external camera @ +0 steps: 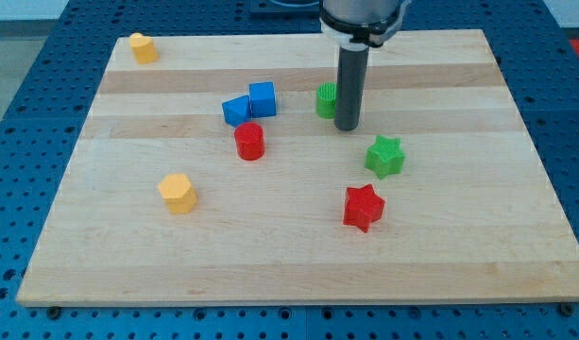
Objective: Move the arm close to the green star
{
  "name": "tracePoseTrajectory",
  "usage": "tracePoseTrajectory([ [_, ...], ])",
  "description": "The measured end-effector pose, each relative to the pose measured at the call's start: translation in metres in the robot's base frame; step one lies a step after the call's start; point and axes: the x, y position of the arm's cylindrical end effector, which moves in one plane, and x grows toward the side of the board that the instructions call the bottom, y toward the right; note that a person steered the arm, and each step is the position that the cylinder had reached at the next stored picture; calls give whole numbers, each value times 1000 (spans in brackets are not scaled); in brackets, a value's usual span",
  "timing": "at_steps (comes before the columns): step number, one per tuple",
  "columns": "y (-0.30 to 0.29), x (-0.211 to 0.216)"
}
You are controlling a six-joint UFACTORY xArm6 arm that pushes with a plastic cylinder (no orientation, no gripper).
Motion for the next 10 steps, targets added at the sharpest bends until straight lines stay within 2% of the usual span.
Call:
tracePoseTrajectory([
  [1, -6, 7],
  [2, 17, 4],
  [4, 94, -9],
  [5, 96, -8],
  [7, 116, 34],
  [10, 116, 48],
])
